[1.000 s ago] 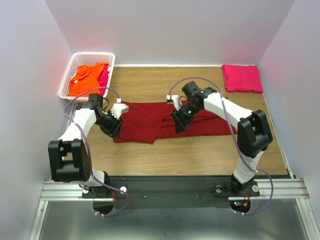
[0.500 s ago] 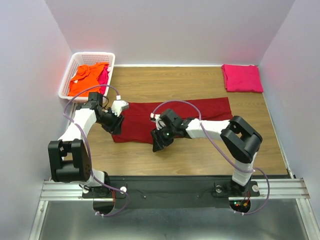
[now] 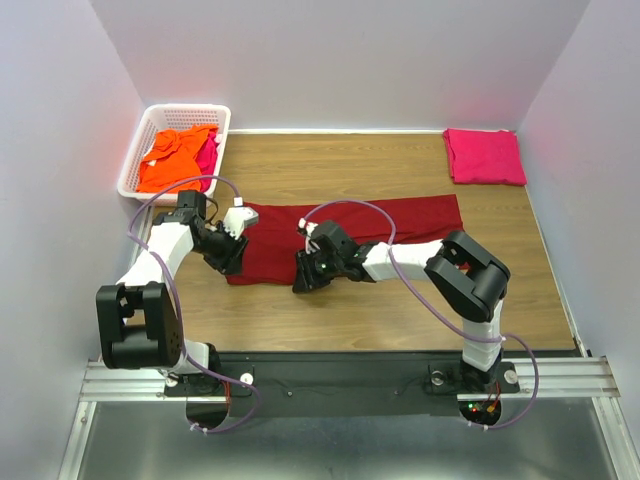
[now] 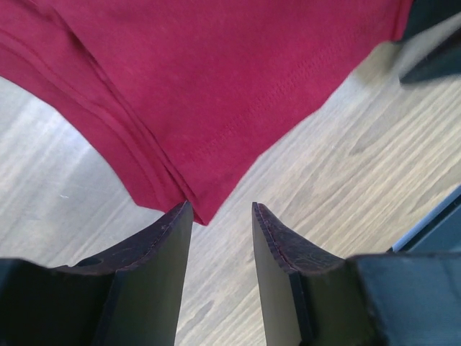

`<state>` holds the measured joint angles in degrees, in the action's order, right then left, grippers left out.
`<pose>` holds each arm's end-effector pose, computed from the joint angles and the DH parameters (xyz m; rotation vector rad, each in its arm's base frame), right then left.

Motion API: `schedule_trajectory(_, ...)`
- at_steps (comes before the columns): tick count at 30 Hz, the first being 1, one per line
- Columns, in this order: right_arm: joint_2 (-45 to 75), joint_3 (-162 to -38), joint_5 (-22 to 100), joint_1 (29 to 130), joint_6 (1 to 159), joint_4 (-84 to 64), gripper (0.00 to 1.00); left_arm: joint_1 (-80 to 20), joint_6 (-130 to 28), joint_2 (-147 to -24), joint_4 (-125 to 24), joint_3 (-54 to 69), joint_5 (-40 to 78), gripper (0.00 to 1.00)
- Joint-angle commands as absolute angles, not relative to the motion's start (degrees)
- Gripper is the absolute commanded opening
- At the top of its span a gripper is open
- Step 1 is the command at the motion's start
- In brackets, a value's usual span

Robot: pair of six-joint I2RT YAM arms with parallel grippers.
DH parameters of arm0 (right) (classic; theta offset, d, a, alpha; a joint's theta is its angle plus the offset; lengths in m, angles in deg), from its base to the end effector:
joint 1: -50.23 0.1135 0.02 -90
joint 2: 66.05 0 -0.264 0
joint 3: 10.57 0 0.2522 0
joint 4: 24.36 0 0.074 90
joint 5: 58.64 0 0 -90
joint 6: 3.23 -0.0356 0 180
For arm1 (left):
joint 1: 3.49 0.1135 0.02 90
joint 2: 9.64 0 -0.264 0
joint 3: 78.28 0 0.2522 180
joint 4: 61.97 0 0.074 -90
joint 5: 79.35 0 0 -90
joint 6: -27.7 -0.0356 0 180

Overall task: Fold and stack the t-shirts
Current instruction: Fold the tshirt

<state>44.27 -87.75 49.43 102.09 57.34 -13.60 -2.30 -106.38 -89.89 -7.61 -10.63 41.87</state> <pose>0.2387 0.3219 0.1484 -0.6629 2.4593 1.0109 0.2626 -0.0130 0.2226 1.0598 2.3036 -0.4543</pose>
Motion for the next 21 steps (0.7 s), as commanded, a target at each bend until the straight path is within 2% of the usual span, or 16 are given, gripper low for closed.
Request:
schedule_trajectory(1,43.4,-87.8,46.7,102.6,55.8,-14.9,0.33,-2.4,-108.7,-88.9,-6.0,-11.6,41.9,0.49)
schedule_trajectory(3,42.8,-88.1,46.9,102.6,55.9,-14.6,0.24,-2.4,-108.9,-89.2,-5.8,-11.7,41.8,0.49)
schedule_trajectory(6,41.9,-88.8,46.7,102.6,56.3,-14.0,0.00,-2.3,-109.1,-90.1,-5.8,-11.5,41.7,0.48)
schedule_trajectory(21,32.7,-87.4,43.1,102.5,57.2,-13.5,0.00,-2.4,-108.6,-91.7,-6.1,-10.2,42.1,0.46)
